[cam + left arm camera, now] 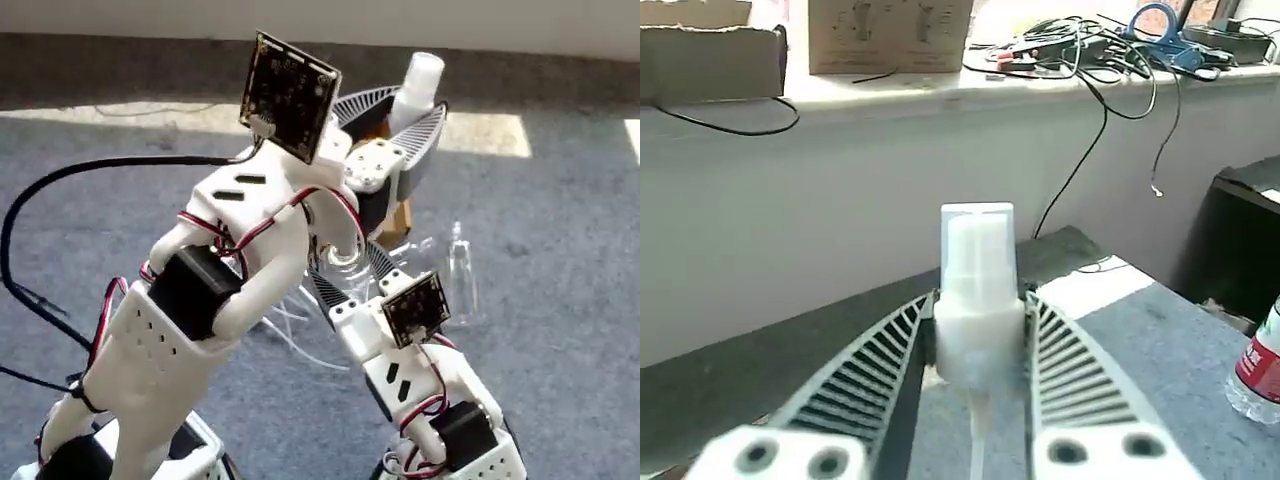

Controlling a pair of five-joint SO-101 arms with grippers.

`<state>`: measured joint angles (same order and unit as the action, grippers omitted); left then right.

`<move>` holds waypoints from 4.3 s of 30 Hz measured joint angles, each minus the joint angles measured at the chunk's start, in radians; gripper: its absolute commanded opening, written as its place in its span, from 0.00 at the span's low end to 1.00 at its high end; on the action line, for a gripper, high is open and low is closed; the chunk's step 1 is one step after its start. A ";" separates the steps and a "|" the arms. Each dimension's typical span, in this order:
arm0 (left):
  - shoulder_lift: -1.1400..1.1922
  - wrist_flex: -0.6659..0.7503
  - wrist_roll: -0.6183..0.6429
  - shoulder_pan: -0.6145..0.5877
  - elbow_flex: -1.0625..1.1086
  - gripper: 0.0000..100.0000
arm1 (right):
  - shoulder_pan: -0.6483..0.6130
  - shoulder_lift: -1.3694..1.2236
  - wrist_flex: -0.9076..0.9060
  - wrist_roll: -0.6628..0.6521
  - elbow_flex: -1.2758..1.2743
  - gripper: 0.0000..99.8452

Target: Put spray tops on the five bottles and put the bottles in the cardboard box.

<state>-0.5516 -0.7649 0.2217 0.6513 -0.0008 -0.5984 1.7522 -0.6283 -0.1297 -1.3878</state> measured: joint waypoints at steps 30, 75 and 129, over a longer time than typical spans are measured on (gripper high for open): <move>-0.180 0.250 0.041 -0.037 0.509 0.00 | -0.006 0.002 0.000 0.046 0.000 0.00; -0.436 0.018 -0.180 -0.213 0.620 0.18 | -0.008 0.002 -0.002 0.048 0.000 0.00; -0.488 0.098 -0.252 -0.781 1.283 0.18 | 0.390 -1.998 0.776 0.011 1.203 0.00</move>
<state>-1.0395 -0.6667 -0.0299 -0.1297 1.2820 -0.2087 -0.2455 0.1481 -0.1189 -0.1849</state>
